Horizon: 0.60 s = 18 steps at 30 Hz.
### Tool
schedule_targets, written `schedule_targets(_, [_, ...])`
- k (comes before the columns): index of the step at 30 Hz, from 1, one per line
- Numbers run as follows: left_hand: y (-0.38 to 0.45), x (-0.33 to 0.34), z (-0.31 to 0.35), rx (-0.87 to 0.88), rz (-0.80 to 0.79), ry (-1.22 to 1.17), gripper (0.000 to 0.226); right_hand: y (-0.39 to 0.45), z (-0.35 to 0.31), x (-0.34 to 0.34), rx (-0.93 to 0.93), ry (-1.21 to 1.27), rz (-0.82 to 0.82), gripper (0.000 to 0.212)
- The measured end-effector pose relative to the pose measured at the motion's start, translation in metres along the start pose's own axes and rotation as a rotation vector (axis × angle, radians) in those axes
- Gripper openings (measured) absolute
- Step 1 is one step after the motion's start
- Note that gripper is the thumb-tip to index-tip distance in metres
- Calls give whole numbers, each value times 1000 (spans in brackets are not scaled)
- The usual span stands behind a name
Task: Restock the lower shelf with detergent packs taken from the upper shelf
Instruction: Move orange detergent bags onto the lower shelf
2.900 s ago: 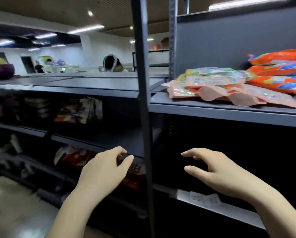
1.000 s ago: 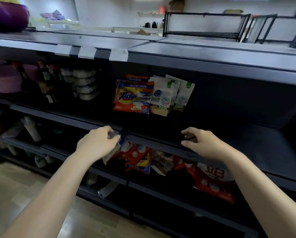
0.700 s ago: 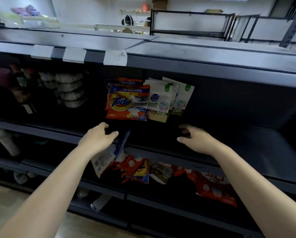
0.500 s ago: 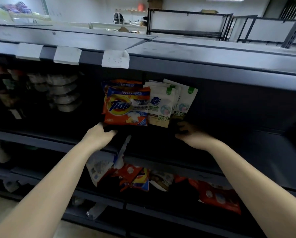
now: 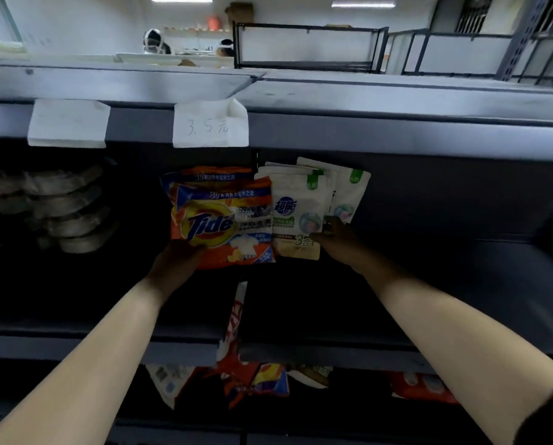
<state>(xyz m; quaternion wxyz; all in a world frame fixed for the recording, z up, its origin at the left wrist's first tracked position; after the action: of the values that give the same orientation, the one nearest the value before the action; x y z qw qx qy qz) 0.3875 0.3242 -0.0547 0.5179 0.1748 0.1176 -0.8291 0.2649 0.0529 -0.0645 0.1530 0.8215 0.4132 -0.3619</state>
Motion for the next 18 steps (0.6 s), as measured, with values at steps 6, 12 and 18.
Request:
schedule_targets(6, [26,-11,-13,-161,56,-235,59,4,-6,8,57,67,219,43])
schedule_targets(12, [37,-17,-17,-223,-33,-388,63,6,-19,12,128,197,261,47])
schedule_targets(18, [40,-18,-16,-231,-113,-419,55,2,-26,14,138,262,307,47])
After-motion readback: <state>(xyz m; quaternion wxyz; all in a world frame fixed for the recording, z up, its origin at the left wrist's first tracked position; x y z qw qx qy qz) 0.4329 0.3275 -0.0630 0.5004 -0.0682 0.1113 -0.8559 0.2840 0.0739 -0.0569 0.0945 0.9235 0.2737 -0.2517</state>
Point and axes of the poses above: each hand's wrist, its own y-axis towards the middle knuckle, its own x-axis out of the palm, z = x × y, the point moved 3 cm from there along y, towards the middle knuckle, and after that the axes turned 9 degrees about -y, right-handed, at the moved point
